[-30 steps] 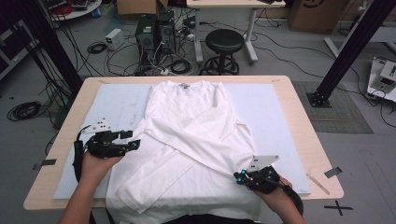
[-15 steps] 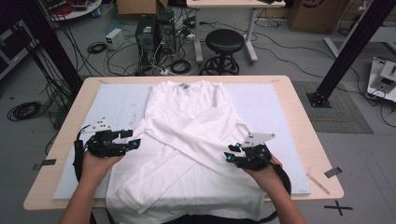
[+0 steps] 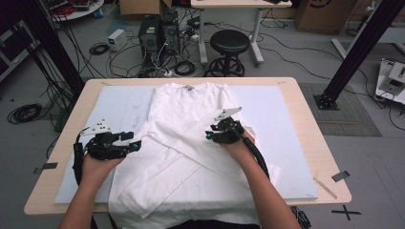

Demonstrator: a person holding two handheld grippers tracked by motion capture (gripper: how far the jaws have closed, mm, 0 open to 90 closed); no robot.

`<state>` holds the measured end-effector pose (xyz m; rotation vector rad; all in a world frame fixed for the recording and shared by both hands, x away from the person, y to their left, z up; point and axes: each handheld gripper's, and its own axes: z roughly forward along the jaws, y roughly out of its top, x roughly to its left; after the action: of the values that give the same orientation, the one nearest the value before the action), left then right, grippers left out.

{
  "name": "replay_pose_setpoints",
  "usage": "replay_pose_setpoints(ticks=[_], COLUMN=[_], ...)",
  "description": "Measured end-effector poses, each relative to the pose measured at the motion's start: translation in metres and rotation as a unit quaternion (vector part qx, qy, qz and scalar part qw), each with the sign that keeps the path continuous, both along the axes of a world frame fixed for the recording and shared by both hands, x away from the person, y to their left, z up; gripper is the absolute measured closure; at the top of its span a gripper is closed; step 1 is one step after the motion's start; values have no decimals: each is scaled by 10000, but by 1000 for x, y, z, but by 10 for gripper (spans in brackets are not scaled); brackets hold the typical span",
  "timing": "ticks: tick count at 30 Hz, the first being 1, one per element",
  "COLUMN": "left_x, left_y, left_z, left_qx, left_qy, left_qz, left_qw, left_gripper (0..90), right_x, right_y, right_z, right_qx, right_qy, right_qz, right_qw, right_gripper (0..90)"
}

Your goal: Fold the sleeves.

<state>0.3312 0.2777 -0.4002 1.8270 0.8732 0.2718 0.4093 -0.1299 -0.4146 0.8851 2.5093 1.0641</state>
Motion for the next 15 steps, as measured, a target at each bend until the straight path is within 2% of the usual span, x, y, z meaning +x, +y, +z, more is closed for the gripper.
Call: replay_pose_setpoints(ticks=[1,2,3,5,6,8,9,11,12,15], left_x=[0,0,0,0,0,0,0,0,0,0], left_y=[0,2,3,4,5,6,7,7,7,7], left_z=[0,0,0,0,1,0,0,0,0,0], left_qx=[0,-25,-25,-39,-27,-42,-35,-35,-28,-18], left_qy=[0,-7,-12,-15,-24,-14,-16,-8,-12,-11], left_qz=[0,31,36,59,63,90,103,108,117,127], left_qw=[10000,10000,10000,10000,10000,10000,9999,9999,9999,9999], left_gripper=[398,398,398,398,398,398,398,398,398,399], right_x=[0,7,22,32,36,37,38,37,40,42], right_y=[0,5,13,17,21,23,26,28,31,30], right_z=[0,-4,-13,-21,-25,-25,-25,-23,-19,-17], right_qx=[0,-45,-191,-212,-257,-227,-291,-368,-490,-429], right_qy=[0,35,112,269,346,357,317,267,139,68], right_qz=[0,-40,-119,-102,-65,-11,-10,-11,-38,-144], right_qw=[10000,10000,9997,9994,9990,9991,9991,9990,9987,9990], right_gripper=[646,650,669,696,731,841,886,894,900,900])
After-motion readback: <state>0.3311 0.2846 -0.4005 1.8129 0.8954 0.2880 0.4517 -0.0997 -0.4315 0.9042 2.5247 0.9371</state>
